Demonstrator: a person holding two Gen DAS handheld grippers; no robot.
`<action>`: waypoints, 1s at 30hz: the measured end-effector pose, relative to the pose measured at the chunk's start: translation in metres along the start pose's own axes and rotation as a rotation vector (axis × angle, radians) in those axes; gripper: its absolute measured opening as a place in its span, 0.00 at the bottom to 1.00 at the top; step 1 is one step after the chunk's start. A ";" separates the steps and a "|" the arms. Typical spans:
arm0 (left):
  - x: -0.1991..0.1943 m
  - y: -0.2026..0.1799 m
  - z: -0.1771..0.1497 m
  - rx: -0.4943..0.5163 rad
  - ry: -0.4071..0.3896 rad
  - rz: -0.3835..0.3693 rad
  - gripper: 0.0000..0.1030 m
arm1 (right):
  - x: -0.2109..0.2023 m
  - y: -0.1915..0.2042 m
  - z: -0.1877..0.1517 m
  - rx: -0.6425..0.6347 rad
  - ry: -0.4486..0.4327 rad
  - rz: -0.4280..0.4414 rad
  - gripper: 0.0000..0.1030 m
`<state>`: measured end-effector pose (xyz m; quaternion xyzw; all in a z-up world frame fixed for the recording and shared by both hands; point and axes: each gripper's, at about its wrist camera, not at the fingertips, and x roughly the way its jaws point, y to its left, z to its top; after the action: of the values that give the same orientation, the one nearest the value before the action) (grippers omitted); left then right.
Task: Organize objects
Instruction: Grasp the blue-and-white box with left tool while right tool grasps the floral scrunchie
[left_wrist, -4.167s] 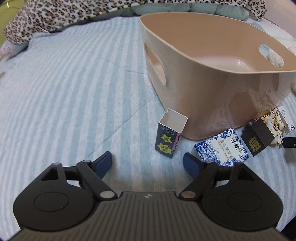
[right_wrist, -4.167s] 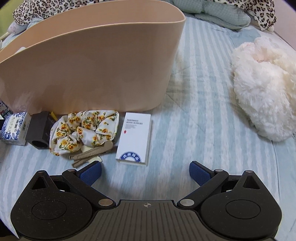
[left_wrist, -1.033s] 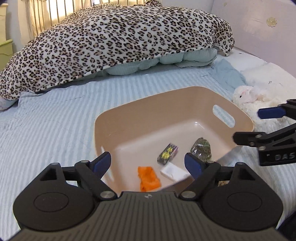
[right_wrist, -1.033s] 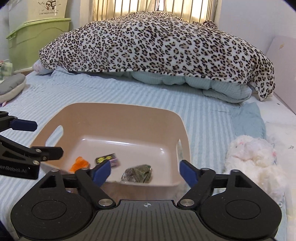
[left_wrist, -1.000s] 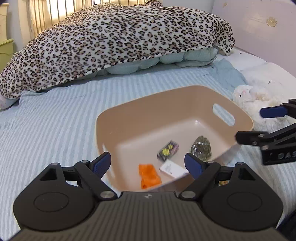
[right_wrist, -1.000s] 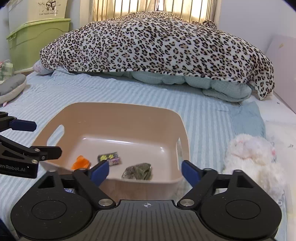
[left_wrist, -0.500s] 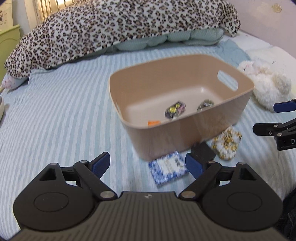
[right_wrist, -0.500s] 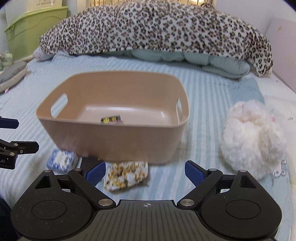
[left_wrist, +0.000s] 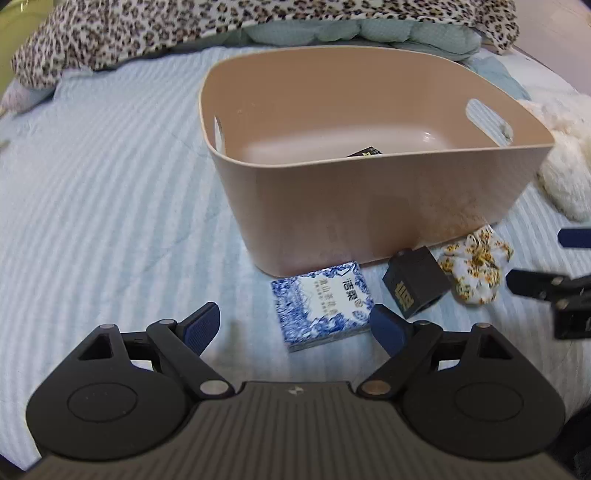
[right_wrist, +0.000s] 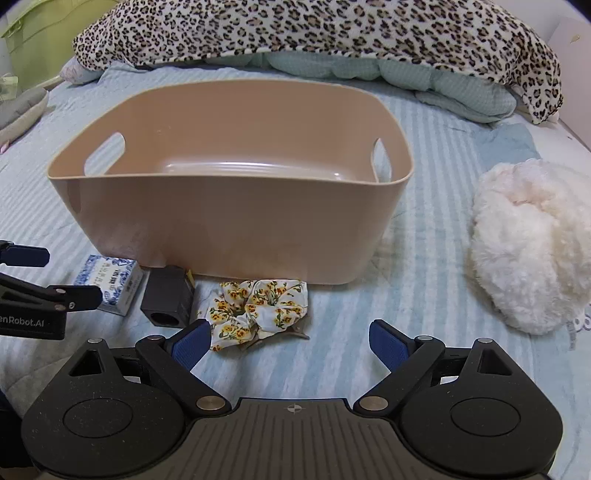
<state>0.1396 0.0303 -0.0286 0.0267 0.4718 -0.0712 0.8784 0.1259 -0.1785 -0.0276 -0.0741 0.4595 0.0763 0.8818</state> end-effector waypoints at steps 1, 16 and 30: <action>0.002 0.000 0.002 -0.006 0.002 -0.006 0.86 | 0.004 0.000 0.001 0.006 0.006 0.003 0.91; 0.038 -0.003 0.005 -0.070 0.083 0.008 0.85 | 0.028 0.006 0.002 -0.009 0.034 0.028 0.58; 0.013 0.028 -0.009 -0.134 0.074 -0.067 0.63 | 0.007 0.007 0.000 0.010 -0.006 0.070 0.05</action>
<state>0.1436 0.0580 -0.0453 -0.0453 0.5083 -0.0678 0.8573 0.1287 -0.1713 -0.0334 -0.0531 0.4595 0.1049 0.8804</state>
